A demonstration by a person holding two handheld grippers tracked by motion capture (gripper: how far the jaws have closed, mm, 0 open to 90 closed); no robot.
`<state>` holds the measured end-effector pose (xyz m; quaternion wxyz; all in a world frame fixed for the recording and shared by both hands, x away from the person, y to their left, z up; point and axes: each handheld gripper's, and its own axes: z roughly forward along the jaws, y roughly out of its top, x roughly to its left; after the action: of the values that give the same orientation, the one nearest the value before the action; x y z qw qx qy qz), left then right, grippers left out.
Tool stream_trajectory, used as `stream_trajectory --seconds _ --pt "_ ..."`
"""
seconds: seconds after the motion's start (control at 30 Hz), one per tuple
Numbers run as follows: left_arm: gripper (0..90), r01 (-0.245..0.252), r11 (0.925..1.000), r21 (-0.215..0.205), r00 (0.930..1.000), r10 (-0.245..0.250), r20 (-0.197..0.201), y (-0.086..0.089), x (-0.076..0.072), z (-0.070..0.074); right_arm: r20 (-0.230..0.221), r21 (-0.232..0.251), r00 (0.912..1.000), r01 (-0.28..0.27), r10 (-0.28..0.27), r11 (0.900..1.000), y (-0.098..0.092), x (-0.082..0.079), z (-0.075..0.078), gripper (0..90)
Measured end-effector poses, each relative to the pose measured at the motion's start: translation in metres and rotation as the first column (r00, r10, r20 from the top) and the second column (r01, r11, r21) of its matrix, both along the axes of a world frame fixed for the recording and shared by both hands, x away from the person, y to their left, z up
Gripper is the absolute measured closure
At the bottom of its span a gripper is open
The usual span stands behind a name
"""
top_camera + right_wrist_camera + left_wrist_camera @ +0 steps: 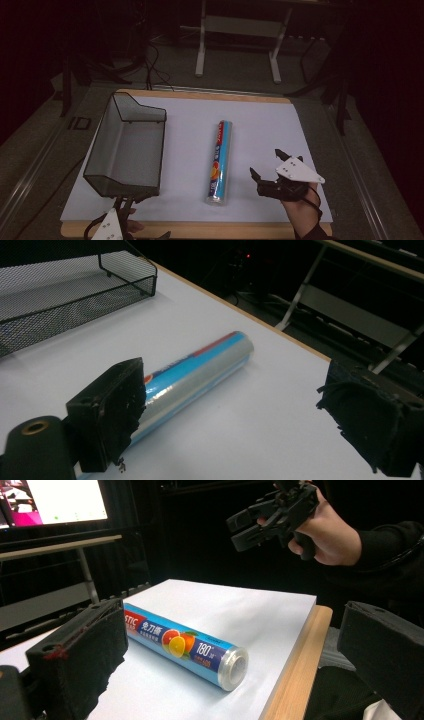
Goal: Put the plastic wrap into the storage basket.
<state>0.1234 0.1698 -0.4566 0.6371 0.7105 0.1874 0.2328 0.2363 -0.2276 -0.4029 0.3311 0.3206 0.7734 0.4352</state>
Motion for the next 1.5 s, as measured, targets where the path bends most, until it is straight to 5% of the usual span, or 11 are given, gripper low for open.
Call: stream_trajectory --seconds 0.33,0.53,0.73,1.13,1.5 --pt "0.7 0.008 1.0000 0.000 1.0000 -0.008 -0.002 -0.001 0.000 0.000 -0.024 -0.026 0.9997 0.004 -0.005 1.000 0.031 0.013 0.000 10.4" --pt "0.7 0.013 0.9999 -0.004 0.9999 -0.013 -0.006 -0.001 -0.001 0.000 -0.035 0.001 0.9993 0.008 -0.008 1.000 0.049 0.019 -0.002 9.7" --pt "0.7 0.016 0.9999 -0.003 0.9998 -0.016 -0.007 -0.002 -0.001 0.000 -0.096 0.039 0.9952 0.021 -0.017 0.999 0.063 0.029 -0.006 9.7" --pt "0.6 0.022 0.9998 0.000 0.9998 -0.022 -0.004 -0.003 -0.002 0.000 -0.175 0.073 0.9826 0.077 -0.063 0.994 0.088 0.046 -0.012 9.7" --pt "0.6 0.027 0.9996 0.004 0.9996 -0.027 -0.005 -0.004 -0.002 -0.001 -0.261 0.084 0.9588 0.139 -0.113 0.987 0.108 0.072 -0.032 8.9"
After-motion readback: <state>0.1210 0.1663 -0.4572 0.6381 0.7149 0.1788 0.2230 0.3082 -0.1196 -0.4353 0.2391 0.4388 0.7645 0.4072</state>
